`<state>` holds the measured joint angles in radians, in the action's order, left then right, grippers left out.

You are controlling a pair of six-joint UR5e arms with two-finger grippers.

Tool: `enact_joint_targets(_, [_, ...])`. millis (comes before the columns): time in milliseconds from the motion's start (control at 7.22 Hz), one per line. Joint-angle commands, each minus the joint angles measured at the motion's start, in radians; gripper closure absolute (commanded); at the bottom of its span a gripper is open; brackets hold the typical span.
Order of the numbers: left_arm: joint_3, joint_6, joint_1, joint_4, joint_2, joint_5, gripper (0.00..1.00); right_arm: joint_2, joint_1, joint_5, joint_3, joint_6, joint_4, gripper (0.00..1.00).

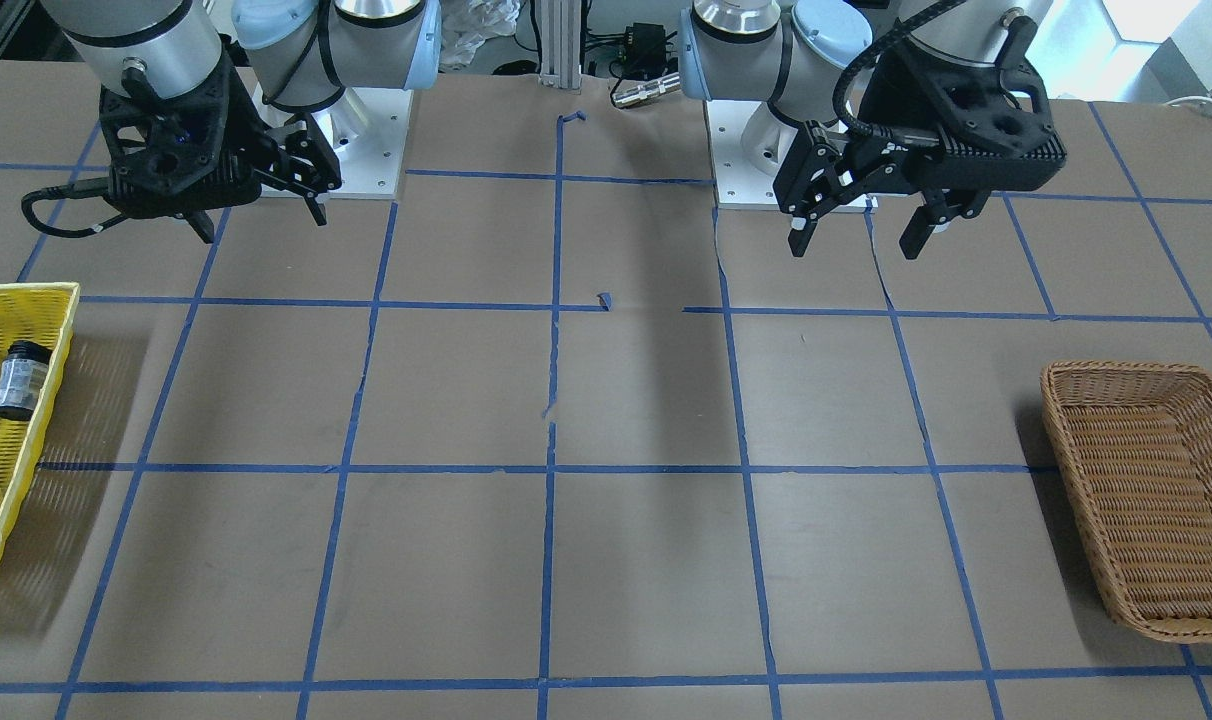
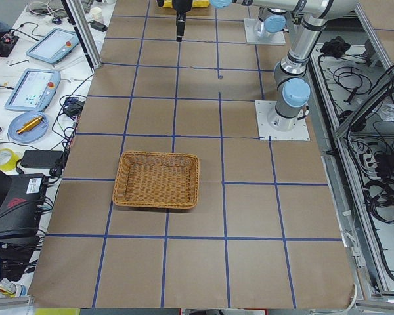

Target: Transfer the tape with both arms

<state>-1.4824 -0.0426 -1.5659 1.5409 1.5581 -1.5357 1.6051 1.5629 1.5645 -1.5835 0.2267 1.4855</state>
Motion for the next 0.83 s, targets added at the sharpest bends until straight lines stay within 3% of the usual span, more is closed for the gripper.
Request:
enact_joint_targets(0, [-0.003, 0.001, -0.002, 0.01, -0.001, 0.002, 0.0, -0.013, -0.023, 0.008, 0.0, 0.002, 0.012, 0.0])
enact_joint_targets(138, [-0.013, 0.004, -0.003, 0.01, -0.006, -0.003, 0.0, -0.043, -0.055, 0.02, -0.003, 0.02, 0.113, 0.0])
enact_joint_targets(277, [-0.016, 0.004, -0.003, 0.01, -0.01, -0.003, 0.0, -0.051, -0.117, 0.019, -0.003, 0.08, 0.13, 0.0])
enact_joint_targets(692, [-0.018, 0.003, -0.003, 0.005, -0.009, 0.002, 0.0, -0.082, -0.4, 0.013, -0.013, 0.537, 0.145, 0.0])
